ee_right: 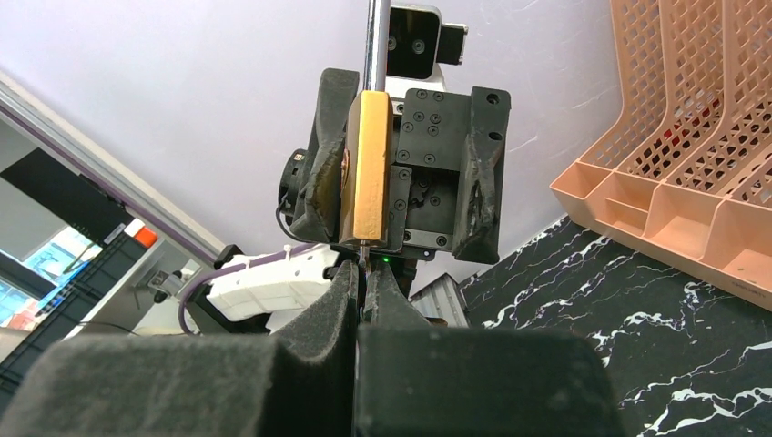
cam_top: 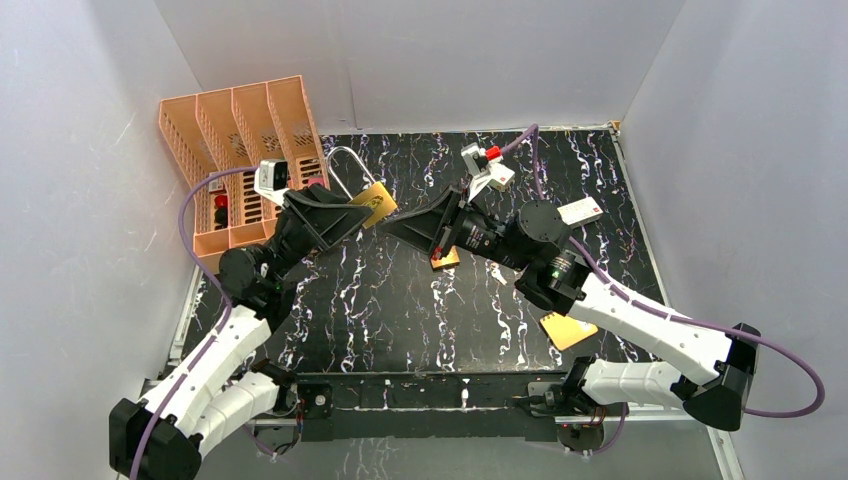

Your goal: Unlock with the key

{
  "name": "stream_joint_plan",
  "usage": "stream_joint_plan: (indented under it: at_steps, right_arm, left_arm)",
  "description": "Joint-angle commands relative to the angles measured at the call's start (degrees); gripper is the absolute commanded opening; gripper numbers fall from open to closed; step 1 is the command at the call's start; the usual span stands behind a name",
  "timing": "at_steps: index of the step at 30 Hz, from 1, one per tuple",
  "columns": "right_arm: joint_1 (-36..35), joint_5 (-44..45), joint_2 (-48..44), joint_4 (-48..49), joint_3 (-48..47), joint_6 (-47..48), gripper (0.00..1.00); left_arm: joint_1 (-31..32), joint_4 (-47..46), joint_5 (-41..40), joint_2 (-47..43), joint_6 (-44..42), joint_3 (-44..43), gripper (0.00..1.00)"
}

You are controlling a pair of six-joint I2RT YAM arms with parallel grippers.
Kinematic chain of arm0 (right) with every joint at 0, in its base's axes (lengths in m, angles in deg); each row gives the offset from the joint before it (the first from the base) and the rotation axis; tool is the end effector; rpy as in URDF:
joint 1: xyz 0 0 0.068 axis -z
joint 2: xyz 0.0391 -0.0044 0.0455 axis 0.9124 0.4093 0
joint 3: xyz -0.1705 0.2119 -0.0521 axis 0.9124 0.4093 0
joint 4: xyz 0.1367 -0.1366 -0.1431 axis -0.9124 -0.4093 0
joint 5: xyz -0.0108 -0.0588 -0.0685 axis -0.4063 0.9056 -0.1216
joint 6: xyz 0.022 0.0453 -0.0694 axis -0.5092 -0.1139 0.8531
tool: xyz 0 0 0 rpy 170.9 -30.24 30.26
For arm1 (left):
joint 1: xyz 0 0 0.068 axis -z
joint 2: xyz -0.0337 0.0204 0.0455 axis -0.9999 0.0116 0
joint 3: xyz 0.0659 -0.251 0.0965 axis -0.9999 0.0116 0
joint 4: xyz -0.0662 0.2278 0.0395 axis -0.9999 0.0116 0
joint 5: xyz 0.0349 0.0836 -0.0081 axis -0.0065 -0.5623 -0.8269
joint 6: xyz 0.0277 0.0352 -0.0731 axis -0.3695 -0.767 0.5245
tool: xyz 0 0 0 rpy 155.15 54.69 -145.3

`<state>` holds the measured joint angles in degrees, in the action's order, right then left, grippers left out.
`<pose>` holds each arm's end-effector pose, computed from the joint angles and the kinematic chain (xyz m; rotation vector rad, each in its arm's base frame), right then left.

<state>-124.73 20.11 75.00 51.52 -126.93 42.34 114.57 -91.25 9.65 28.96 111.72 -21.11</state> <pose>0.1248 0.2336 0.4599 -0.3443 1.3702 1.6770 0.1362 -0.1070 0.4324 0.1506 1.0157 -1.9145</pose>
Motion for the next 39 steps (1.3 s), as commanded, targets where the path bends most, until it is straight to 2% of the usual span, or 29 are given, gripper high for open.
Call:
stream_joint_plan:
  at_steps: [1,3,7,10,12,13,18,21,25,28,37,39]
  right_arm:
    - [-0.04,0.36,-1.07,6.93,-3.05,1.21,0.0]
    - [-0.04,0.42,-0.89,6.2,-3.27,1.36,0.0]
    - [-0.06,0.72,-0.64,5.24,-3.61,1.72,0.0]
    - [-0.02,1.45,-0.53,4.39,-3.81,1.96,0.0]
    - [-0.05,2.27,-0.62,4.25,-3.73,2.13,0.0]
    - [-0.04,2.55,-0.62,4.06,-3.81,2.18,0.0]
    - [-0.01,-0.57,1.3,5.19,-5.27,-0.33,0.0]
    - [0.69,-3.76,2.55,13.54,-2.86,-8.72,0.0]
    - [0.89,-7.09,5.09,29.37,-1.16,-18.6,0.0]
    - [0.94,-9.24,6.8,36.19,-1.58,-23.13,0.0]
    - [0.76,-14.05,9.86,49.18,-2.09,-30.88,0.0]
    - [0.63,-15.54,10.14,49.12,-3.48,-30.43,0.0]
  left_arm:
    - [-0.27,0.28,-0.53,-0.26,-1.46,-2.35,0.58]
    - [-0.27,0.37,-0.55,0.33,-1.7,-3.31,0.57]
    - [-0.06,0.33,-0.61,1.25,-2.28,-4.37,0.44]
    - [0.52,0.32,-0.34,1.69,-3.38,-4.88,0.24]
    - [0.97,0.37,-0.04,1.89,-4.08,-4.95,0.04]
    - [1.15,0.39,-0.07,1.86,-4.59,-4.89,0.0]
    - [2.5,0.06,-1.03,0.42,-10.48,-4.75,0.0]
    - [2.56,-7.32,-1.55,1.28,-12.58,-4.65,0.0]
    - [2.62,-22.8,0.36,8.93,-5.33,-6.68,0.0]
    - [2.67,-32.98,0.4,15.07,0.41,-8.27,0.0]
    - [3.31,-39.64,2.75,18.84,2.71,-12.75,0.0]
    - [3.43,-39.78,2.8,19.28,3.1,-13.22,0.0]
